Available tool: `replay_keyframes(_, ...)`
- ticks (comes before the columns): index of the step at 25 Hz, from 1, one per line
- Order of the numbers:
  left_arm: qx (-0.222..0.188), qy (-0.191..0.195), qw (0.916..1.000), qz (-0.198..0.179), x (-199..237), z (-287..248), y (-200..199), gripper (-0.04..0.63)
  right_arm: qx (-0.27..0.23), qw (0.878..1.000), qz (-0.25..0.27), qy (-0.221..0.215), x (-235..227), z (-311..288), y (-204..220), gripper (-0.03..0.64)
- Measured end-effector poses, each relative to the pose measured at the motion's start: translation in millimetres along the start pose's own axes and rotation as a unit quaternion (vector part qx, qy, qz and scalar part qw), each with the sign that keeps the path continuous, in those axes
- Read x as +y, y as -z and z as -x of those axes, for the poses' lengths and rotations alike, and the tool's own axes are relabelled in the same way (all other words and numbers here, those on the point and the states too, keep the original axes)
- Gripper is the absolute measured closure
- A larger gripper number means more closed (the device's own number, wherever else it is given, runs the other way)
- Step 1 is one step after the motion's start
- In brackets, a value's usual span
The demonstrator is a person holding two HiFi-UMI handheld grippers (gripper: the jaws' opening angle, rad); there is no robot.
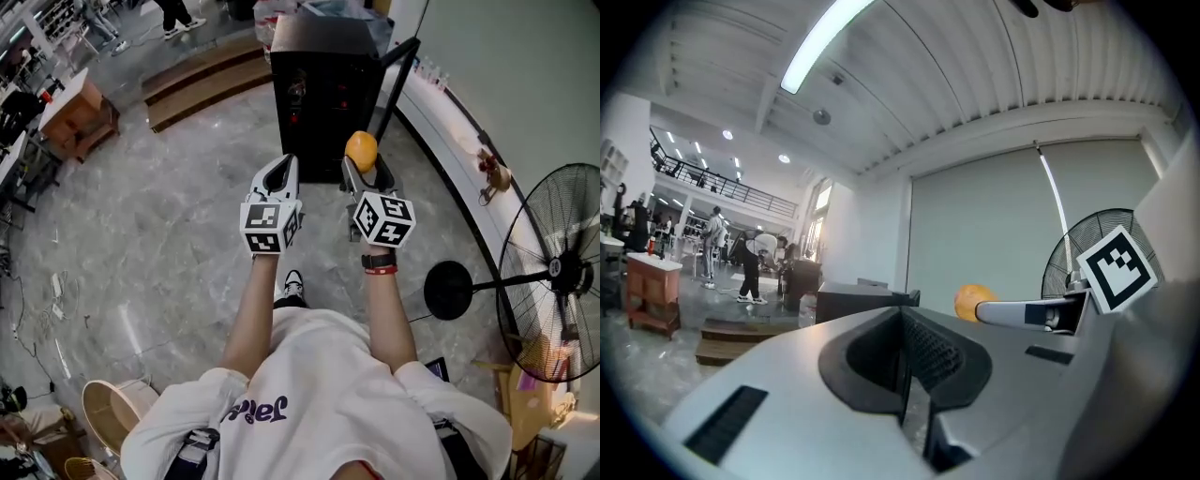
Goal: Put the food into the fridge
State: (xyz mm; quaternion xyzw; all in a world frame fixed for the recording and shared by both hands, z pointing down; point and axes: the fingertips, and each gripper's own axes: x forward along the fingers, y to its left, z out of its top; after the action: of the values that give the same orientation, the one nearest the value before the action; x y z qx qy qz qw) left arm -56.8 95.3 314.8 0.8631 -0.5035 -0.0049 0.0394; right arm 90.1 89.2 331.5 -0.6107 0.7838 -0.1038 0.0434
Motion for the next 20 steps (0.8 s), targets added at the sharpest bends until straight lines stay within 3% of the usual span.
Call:
replay_keyframes(3,0.004,0.01,0.9999,0.004,21,-17,0,0.578,-0.016,1.0,-0.008,0.004,4,-27,-6,0.299)
replay_keyframes(14,0.008,0.035,0.9994,0.0,96,-84,7,0.577,0.02,1.0,-0.007,0.021,15,-125,16,0.296)
replay_keyframes(20,0.016,0.054,0.9981,-0.023,123,-124,14,0.577,0.024,0.999,-0.005,0.035,11,-171,21,0.296)
